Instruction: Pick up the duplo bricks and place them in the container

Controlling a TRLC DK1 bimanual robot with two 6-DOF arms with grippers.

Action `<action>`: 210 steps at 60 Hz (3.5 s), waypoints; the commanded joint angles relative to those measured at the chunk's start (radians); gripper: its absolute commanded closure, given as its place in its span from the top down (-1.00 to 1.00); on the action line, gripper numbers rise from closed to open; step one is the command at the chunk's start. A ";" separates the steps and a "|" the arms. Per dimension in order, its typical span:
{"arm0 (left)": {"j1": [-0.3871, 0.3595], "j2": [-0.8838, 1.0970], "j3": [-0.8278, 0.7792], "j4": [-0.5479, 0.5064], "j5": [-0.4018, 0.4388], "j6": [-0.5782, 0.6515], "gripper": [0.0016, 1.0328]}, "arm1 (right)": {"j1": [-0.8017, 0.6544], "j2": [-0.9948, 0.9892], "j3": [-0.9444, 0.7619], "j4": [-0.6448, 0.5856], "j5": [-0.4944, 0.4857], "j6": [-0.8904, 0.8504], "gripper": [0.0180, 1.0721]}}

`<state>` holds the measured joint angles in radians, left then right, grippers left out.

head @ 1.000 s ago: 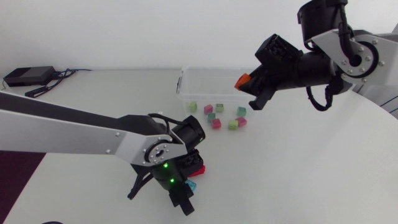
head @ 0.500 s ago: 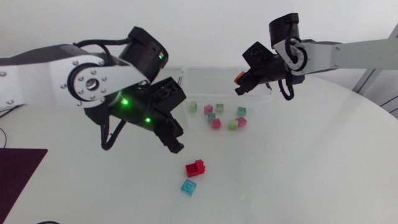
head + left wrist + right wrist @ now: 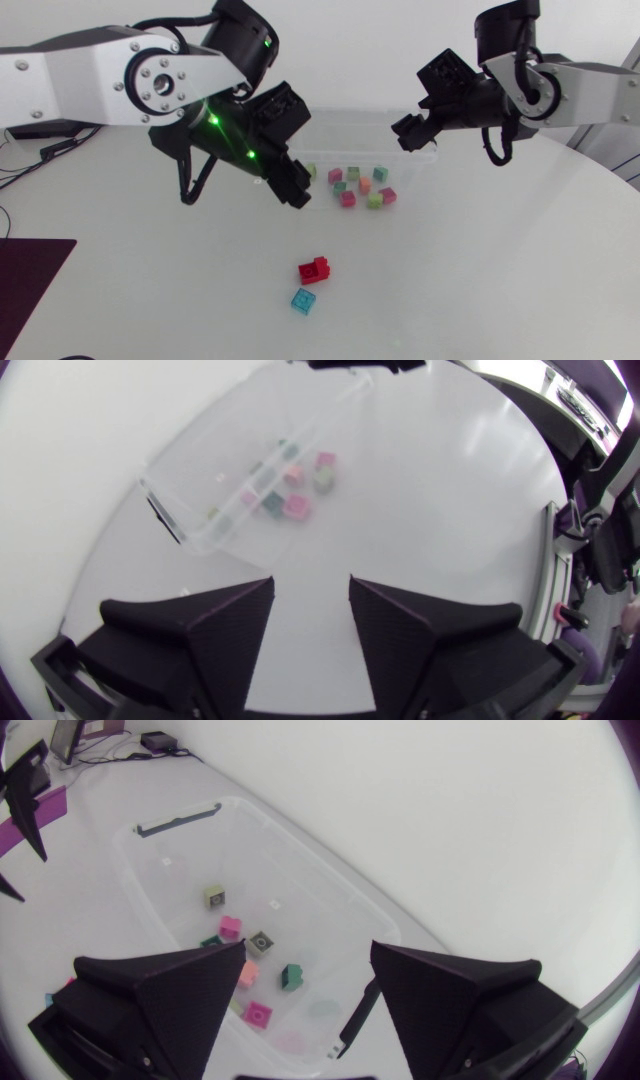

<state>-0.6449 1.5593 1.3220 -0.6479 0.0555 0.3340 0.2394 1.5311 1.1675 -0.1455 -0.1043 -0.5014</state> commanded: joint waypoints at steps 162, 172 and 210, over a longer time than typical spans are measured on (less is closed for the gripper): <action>-0.010 0.392 -0.164 -0.213 -0.049 -0.056 0.22 | -0.078 -0.235 -0.339 0.058 -0.087 -0.068 0.76; 0.001 0.389 -0.167 -0.187 -0.049 -0.061 -0.28 | -0.069 -0.236 -0.347 0.057 -0.087 -0.066 0.76; 0.077 0.022 0.120 -0.165 0.006 0.079 -0.30 | 0.271 -0.100 -0.313 -0.227 -0.209 -0.256 0.76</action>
<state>-0.5831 1.5833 1.4216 -0.8444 0.0444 0.3759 0.4988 1.3598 0.8326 -0.3607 -0.3111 -0.7151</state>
